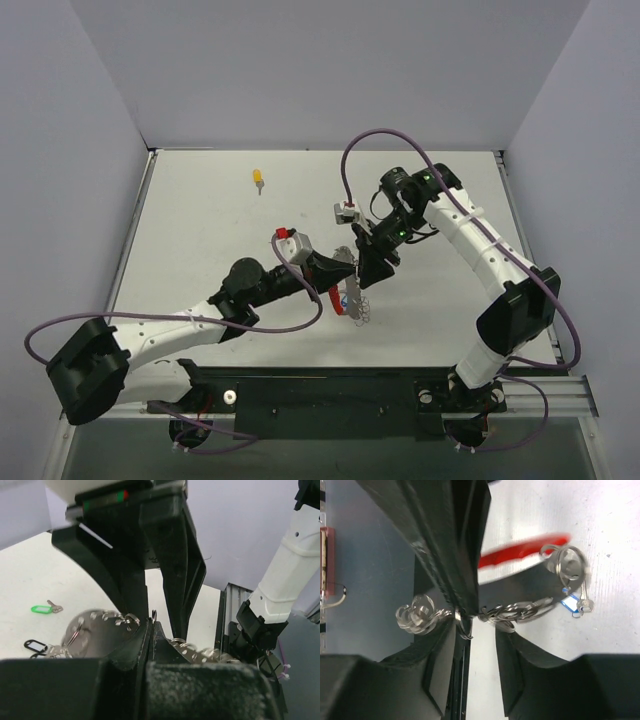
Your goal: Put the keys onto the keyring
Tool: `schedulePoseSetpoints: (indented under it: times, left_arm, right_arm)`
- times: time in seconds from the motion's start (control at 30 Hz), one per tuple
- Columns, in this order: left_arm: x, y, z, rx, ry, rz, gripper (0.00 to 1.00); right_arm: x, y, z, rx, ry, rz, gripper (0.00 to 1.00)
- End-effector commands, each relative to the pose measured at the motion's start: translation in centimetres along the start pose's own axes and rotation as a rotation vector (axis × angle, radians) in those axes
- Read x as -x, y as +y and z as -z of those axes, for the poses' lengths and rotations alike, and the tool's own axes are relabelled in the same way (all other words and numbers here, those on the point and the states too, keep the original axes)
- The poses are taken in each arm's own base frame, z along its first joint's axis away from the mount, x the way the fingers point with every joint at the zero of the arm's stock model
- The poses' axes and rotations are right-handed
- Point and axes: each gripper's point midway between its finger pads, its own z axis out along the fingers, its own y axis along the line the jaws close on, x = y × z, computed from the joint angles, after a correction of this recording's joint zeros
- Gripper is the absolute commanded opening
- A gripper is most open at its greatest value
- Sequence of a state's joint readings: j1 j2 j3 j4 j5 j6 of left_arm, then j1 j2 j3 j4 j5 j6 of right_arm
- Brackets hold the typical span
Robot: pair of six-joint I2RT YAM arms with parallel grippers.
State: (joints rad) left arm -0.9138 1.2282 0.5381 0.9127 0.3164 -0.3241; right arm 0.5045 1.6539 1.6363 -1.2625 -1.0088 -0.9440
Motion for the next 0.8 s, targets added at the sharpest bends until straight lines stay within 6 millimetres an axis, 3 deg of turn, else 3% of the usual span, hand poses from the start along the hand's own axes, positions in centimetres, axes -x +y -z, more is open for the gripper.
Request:
schedulePoseSetpoints:
  times: [0.0, 0.03, 0.17, 0.53, 0.77]
  left_arm:
    - [1.7, -0.6, -0.1, -0.025, 0.119, -0.141, 0.00]
    - [0.2, -0.2, 0.4, -0.021, 0.194, -0.158, 0.00]
    - [-1.1, -0.1, 1.0, -0.038, 0.299, -0.205, 0.00]
    - [-2.7, 0.4, 1.3, -0.056, 0.391, -0.229, 0.00]
    - [-4.3, 1.6, 3.0, -0.054, 0.545, -0.386, 0.00]
  right_arm:
    - [-0.7, 2.5, 1.7, -0.012, 0.031, 0.023, 0.38]
    - [-1.0, 2.8, 1.9, -0.005, 0.043, 0.019, 0.40]
    - [-1.4, 3.4, 2.4, -0.018, 0.060, 0.058, 0.43]
    - [-1.9, 3.7, 2.6, 0.004, 0.064, 0.064, 0.45]
    - [-1.9, 2.6, 3.3, -0.011, 0.013, 0.006, 0.45]
